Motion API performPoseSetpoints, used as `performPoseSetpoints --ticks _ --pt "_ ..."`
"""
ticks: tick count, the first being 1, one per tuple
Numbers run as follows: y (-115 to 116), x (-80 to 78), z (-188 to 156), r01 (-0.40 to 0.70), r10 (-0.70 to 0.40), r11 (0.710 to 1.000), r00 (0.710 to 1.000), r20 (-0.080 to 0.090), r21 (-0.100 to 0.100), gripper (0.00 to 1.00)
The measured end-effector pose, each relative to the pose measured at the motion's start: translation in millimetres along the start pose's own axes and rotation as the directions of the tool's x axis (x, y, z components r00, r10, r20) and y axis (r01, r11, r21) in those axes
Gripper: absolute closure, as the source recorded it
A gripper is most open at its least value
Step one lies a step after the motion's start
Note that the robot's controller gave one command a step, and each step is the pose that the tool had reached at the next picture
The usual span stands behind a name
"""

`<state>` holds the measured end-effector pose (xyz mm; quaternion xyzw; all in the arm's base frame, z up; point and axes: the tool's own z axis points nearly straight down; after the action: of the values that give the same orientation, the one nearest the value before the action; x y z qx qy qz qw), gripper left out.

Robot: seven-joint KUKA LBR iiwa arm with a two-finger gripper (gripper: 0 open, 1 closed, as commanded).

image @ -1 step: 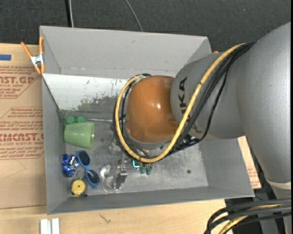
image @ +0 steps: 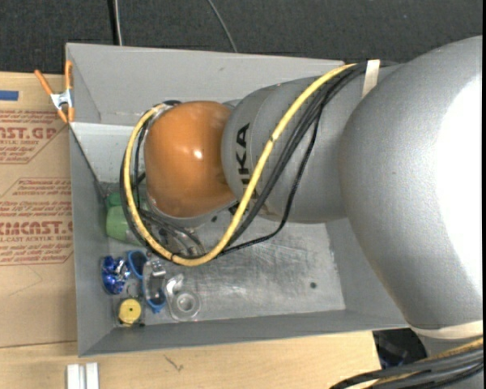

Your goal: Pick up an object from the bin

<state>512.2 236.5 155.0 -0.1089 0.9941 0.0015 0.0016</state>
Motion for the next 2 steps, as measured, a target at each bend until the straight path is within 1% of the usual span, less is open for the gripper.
performPoseSetpoints --ticks 1,2 --pt "11.3 7.4 31.2 -0.082 0.082 0.997 0.997 -0.005 0.002 0.00" --pt "10.3 28.3 39.3 -0.182 0.182 0.983 0.983 -0.005 0.003 0.00"
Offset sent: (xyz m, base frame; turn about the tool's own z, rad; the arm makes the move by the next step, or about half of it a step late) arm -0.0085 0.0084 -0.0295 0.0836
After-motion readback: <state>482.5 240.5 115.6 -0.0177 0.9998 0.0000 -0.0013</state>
